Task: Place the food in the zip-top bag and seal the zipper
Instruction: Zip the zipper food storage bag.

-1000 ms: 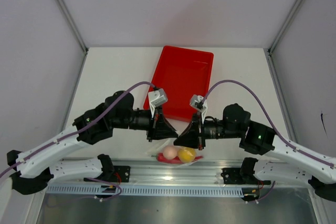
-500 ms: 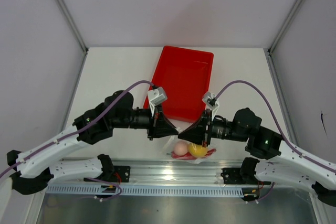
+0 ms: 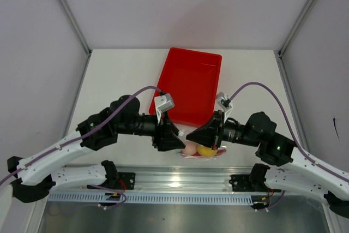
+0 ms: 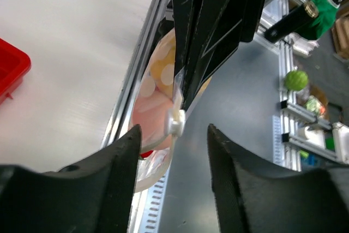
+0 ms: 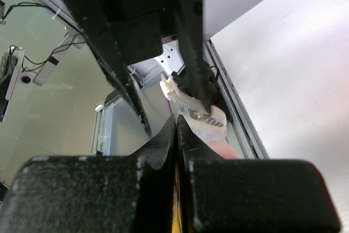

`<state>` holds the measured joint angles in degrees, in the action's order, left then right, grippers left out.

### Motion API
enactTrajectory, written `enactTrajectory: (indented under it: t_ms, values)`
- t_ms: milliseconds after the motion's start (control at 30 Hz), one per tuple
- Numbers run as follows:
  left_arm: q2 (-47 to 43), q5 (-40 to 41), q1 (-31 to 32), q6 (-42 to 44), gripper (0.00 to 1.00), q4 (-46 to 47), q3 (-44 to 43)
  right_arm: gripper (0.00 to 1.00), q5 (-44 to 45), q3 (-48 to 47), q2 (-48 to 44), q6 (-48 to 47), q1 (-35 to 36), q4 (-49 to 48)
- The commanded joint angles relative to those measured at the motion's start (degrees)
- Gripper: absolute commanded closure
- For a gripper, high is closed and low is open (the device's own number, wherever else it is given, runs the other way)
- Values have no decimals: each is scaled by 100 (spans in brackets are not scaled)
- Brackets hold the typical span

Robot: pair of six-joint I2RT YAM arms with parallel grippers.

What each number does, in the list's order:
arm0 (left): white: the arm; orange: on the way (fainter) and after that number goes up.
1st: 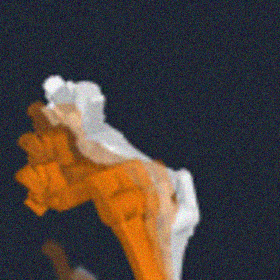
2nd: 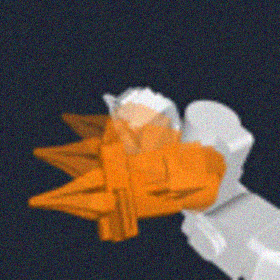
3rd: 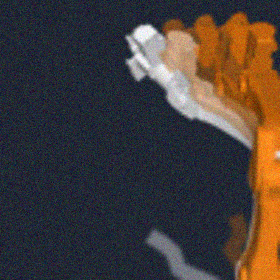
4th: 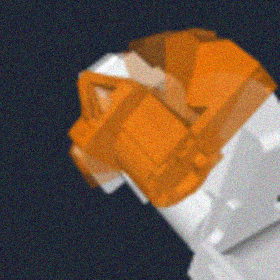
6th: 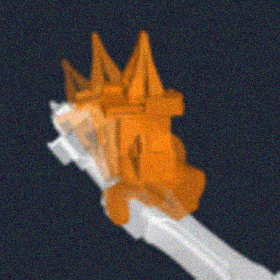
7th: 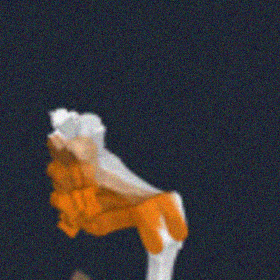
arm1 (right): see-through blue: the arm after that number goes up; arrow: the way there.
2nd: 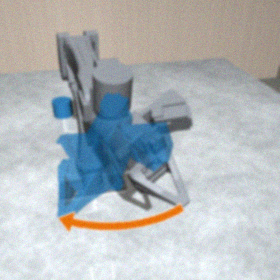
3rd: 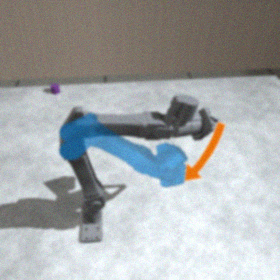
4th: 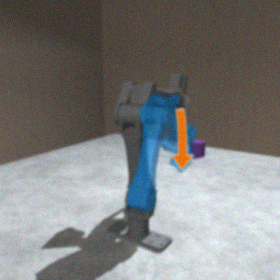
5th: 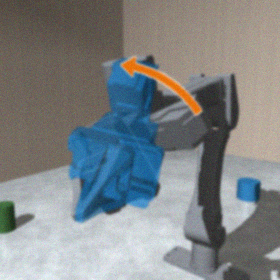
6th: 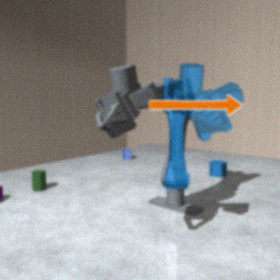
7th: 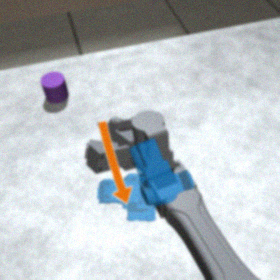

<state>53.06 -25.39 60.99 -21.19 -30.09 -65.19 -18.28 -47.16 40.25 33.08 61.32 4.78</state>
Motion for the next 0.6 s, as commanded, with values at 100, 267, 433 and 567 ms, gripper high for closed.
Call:
enactTrajectory:
  t_ms: [100, 267, 433, 567]
  values:
    - [-208, 86, -17, 45, 26, 11, 146, 100, -237, -92, 80, 67, -15, -407]
    - [-261, 104, -17, 89, 31, 29, 305, 100, -246, -66, 36, 93, -15, -592]
    - [-322, 87, -26, 89, 35, 169, 568, 100, -246, -48, -52, 128, -15, -627]
    - [-384, -89, -52, 89, 57, 310, 674, 100, -263, -39, -87, 164, -6, -636]
